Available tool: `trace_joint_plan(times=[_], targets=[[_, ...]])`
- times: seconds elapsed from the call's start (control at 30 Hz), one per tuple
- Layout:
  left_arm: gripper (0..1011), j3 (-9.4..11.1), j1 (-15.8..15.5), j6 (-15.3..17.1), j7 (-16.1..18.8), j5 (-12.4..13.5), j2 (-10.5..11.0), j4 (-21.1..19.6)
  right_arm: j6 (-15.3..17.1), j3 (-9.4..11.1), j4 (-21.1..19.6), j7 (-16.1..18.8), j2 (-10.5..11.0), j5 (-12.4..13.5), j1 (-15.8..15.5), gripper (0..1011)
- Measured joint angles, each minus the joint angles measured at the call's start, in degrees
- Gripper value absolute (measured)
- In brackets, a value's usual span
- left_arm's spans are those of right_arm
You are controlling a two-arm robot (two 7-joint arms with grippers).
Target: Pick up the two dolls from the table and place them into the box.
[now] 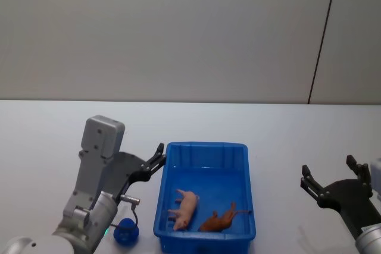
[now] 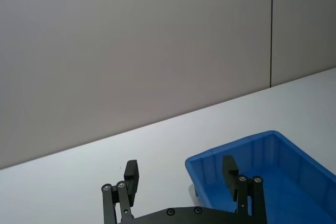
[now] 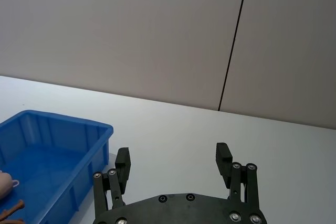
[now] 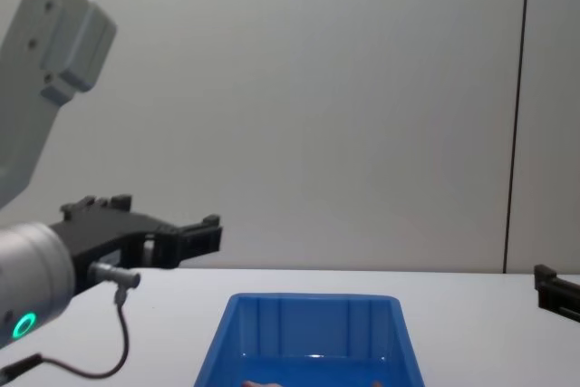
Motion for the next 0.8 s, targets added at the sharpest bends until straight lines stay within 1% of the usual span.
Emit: trace_joint_plan(times=[0.2, 0.33, 0.57, 0.67, 0.8], targets=[[1001, -0.5, 1.8, 1.3, 2.4, -2.8, 0.6, -0.6, 0.0, 0.0, 0.0, -0.1, 0.0, 0.0, 0.0, 1001], [1001, -0.8, 2.7, 1.9, 3.4, -4.2, 0.8, -0.7, 0.0, 0.1, -0.1, -0.1, 0.0, 0.0, -0.1, 1001], [1001, -1.2, 3.7, 3.3, 4.2, -6.4, 1.1, -0.6, 0.0, 0.1, -0.1, -0.1, 0.1, 0.1, -0.1, 1001], [1001, -1.3, 4.0, 3.7, 4.2, -6.9, 1.1, -0.5, 0.0, 0.1, -0.1, -0.2, 0.1, 0.1, -0.1, 1001], [1001, -1.5, 4.4, 5.3, 4.1, -7.6, 1.3, -0.1, 0.0, 0.1, -0.1, -0.2, 0.1, 0.1, -0.1, 1001]])
